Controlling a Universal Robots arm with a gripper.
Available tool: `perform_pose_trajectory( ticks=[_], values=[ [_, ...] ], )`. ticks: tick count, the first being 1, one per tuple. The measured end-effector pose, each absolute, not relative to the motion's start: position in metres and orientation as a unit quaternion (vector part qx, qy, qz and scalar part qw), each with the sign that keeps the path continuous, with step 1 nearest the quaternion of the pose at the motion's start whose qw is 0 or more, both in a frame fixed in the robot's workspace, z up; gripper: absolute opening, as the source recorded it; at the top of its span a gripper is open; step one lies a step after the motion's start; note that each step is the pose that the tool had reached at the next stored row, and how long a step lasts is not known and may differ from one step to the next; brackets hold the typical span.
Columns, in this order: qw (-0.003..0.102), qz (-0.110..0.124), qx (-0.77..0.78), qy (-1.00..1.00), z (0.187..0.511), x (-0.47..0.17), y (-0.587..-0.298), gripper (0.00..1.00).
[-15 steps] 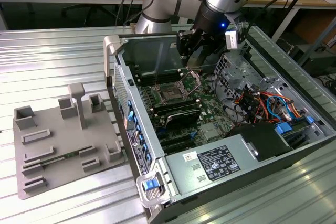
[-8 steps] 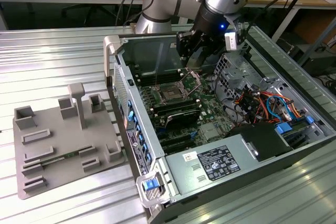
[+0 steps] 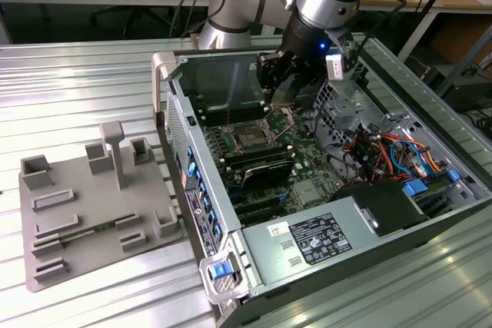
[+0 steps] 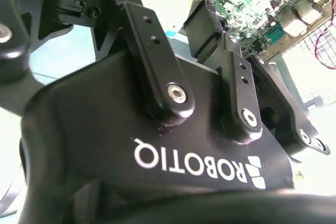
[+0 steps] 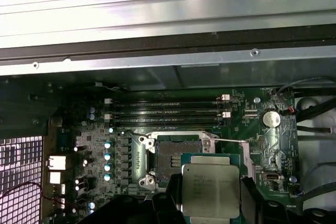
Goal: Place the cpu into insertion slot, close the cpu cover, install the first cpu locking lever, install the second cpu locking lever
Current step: 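Place the cpu into insertion slot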
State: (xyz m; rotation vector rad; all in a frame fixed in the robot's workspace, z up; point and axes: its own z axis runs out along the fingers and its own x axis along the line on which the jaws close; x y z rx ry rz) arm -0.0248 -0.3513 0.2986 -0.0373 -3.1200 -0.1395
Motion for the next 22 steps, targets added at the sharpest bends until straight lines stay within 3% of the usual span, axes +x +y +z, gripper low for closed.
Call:
perform_pose_trajectory(
  ticks=[22],
  values=[
    [0.009, -0.045, -0.012, -0.999, 0.2895, -0.0249, -0.3515, 0.55]
  ],
)
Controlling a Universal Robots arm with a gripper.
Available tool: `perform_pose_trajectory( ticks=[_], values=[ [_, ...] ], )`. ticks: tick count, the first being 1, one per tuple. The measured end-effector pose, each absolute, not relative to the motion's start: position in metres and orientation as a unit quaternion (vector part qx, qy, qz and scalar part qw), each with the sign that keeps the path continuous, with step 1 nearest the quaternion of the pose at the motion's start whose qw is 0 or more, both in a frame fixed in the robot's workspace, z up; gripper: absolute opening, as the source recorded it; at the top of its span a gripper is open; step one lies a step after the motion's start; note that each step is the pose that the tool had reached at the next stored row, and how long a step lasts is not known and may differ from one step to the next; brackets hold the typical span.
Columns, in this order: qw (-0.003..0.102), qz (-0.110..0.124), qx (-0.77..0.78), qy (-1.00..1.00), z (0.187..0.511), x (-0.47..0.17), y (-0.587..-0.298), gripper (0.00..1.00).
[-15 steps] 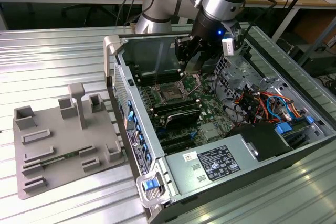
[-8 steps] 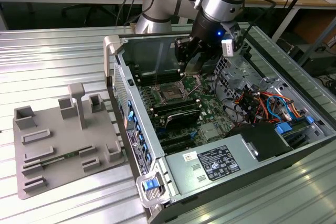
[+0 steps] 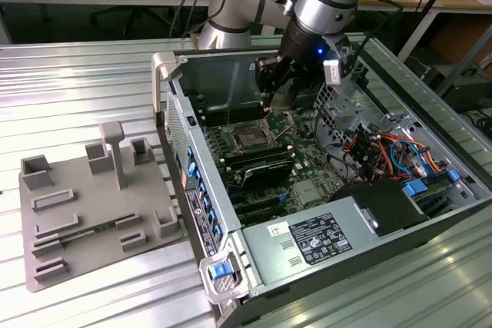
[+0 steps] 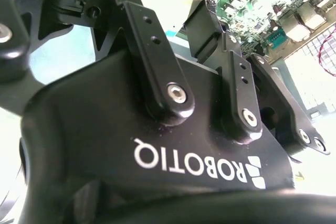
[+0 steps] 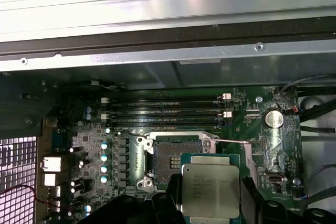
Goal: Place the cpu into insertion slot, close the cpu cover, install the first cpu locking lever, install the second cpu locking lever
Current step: 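Place the cpu into insertion slot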
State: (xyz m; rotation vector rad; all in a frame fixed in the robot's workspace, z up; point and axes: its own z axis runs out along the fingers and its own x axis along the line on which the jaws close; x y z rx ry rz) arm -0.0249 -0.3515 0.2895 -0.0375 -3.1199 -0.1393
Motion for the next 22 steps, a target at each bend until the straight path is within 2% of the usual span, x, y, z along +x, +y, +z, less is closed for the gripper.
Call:
perform_pose_trajectory(
  ticks=[22],
  values=[
    [0.009, -0.045, -0.012, -0.999, 0.2834, -0.0248, -0.3515, 0.55]
  ],
)
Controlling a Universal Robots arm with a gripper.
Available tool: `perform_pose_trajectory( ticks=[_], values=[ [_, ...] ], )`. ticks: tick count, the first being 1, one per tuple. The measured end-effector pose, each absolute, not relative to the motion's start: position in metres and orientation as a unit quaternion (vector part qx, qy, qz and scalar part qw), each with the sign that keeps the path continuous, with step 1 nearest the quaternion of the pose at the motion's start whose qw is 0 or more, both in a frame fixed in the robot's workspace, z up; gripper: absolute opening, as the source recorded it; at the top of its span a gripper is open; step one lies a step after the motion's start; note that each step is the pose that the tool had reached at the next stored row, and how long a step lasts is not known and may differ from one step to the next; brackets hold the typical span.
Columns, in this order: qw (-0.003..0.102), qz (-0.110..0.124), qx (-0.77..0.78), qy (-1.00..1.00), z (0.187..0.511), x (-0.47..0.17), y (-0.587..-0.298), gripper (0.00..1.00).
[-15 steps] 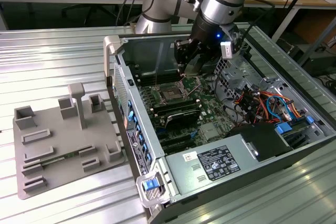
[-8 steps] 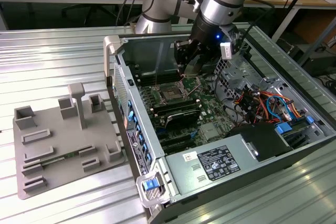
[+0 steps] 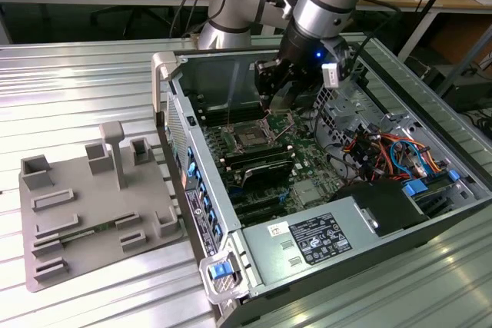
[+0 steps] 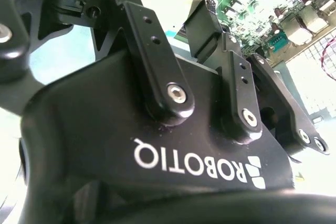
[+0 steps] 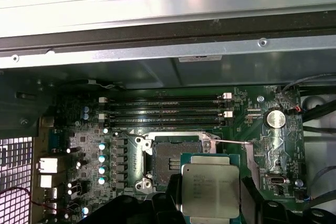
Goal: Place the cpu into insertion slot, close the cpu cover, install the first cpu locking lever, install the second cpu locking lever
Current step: 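Place the cpu into insertion slot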
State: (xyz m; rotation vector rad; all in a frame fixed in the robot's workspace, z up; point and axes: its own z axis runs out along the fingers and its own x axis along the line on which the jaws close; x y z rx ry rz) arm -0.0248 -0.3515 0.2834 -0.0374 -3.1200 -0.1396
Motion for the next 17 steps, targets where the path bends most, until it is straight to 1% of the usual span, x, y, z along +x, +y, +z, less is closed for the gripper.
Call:
perform_pose_trajectory(
  ticks=[17],
  values=[
    [0.008, -0.045, -0.027, -0.999, 0.2802, -0.0248, -0.3514, 0.55]
  ],
)
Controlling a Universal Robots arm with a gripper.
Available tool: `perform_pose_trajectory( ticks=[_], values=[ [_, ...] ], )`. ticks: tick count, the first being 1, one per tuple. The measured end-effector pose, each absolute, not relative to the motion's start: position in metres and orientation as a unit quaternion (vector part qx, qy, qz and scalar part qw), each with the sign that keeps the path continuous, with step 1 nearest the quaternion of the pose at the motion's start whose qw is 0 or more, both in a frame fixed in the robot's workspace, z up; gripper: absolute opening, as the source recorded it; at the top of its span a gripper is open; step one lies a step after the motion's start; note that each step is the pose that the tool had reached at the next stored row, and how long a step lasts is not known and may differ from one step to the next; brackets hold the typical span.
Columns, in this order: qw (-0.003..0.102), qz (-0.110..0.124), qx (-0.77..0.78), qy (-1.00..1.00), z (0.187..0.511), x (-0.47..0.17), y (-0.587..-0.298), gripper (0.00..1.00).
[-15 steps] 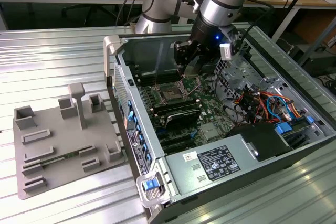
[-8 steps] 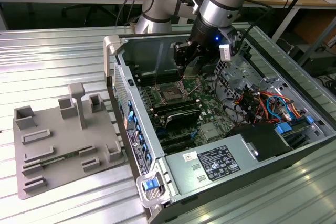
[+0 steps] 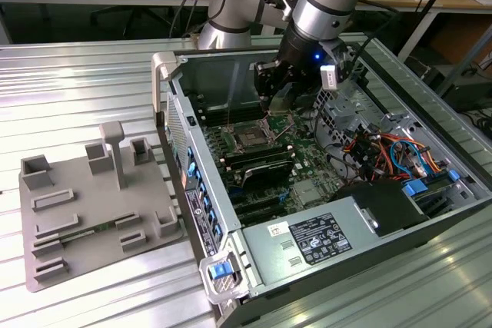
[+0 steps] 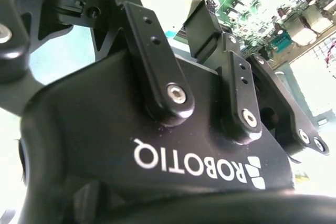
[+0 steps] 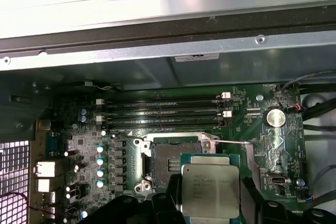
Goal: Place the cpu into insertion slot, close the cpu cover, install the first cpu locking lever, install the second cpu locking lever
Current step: 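Place the cpu into insertion slot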
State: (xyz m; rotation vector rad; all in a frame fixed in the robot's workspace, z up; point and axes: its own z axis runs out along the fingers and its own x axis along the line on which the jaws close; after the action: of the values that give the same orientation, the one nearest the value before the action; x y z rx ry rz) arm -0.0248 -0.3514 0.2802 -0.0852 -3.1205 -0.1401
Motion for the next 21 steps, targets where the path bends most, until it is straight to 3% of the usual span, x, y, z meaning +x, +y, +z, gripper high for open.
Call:
perform_pose_trajectory(
  ticks=[21],
  values=[
    [0.005, -0.044, -0.096, -0.994, 0.2784, -0.0248, -0.3515, 0.55]
  ],
)
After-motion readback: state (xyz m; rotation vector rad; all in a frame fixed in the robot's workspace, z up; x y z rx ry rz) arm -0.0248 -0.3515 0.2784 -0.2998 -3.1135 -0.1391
